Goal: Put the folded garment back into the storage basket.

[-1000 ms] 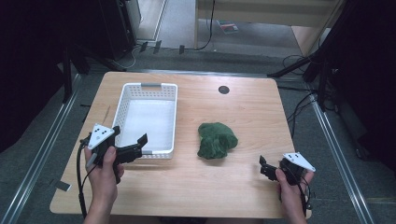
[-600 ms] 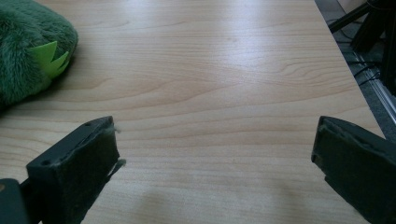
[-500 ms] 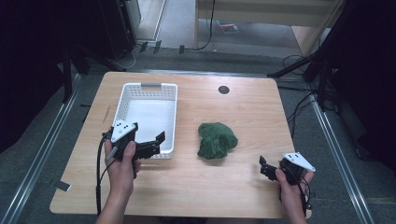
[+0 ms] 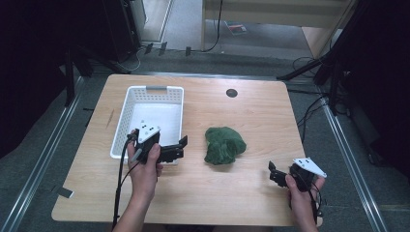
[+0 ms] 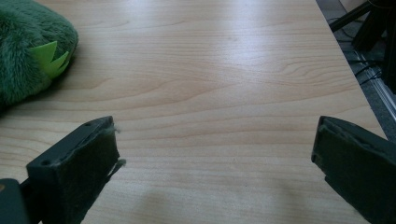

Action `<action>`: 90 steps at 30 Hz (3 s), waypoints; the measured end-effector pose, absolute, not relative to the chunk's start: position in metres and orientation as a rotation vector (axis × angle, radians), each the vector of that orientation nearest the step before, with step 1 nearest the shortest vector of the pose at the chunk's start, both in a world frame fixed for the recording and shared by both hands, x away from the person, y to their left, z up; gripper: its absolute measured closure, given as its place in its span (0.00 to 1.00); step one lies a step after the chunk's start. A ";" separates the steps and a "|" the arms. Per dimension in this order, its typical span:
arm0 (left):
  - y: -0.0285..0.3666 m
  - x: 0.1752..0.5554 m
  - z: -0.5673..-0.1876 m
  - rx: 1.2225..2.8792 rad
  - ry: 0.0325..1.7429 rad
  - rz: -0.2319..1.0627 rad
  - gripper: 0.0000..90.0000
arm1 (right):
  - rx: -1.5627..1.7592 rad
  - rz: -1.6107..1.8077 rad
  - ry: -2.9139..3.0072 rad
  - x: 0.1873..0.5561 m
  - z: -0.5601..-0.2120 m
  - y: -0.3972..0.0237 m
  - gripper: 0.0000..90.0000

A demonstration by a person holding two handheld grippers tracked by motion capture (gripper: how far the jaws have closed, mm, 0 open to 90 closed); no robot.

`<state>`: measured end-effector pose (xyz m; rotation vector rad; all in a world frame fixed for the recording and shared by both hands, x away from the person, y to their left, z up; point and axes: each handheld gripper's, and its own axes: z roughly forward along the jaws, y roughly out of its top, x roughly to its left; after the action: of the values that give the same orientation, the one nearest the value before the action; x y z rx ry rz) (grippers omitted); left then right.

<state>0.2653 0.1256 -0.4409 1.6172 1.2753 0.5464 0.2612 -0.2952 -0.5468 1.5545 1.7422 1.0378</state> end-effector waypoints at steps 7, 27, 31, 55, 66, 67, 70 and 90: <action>0.101 0.272 -0.446 1.651 1.278 0.523 0.01 | 1.561 1.039 1.741 0.261 -0.547 -0.295 0.01; 0.039 0.288 -0.467 1.754 1.272 0.491 0.01 | 1.555 1.043 1.743 0.262 -0.547 -0.296 0.01; 0.028 0.290 -0.473 1.770 1.267 0.495 0.01 | 1.553 1.042 1.744 0.262 -0.547 -0.296 0.01; -0.033 0.317 -0.521 1.922 1.419 0.524 0.00 | 1.564 1.054 1.745 0.262 -0.547 -0.297 0.01; -0.038 0.321 -0.535 1.967 1.457 0.473 0.00 | 1.567 1.051 1.745 0.262 -0.547 -0.296 0.01; -0.038 0.321 -0.537 1.974 1.458 0.466 0.00 | 1.567 1.051 1.745 0.262 -0.547 -0.296 0.01; -0.040 0.319 -0.538 1.979 1.451 0.477 0.07 | 1.567 1.050 1.745 0.262 -0.547 -0.296 0.01; -0.027 0.310 -0.513 1.919 1.350 0.519 0.40 | 1.560 1.053 1.748 0.262 -0.547 -0.296 0.01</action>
<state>0.3100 -0.0274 -0.5125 1.9194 1.3499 0.5192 0.2625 -0.2964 -0.5468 1.5602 1.7478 1.0534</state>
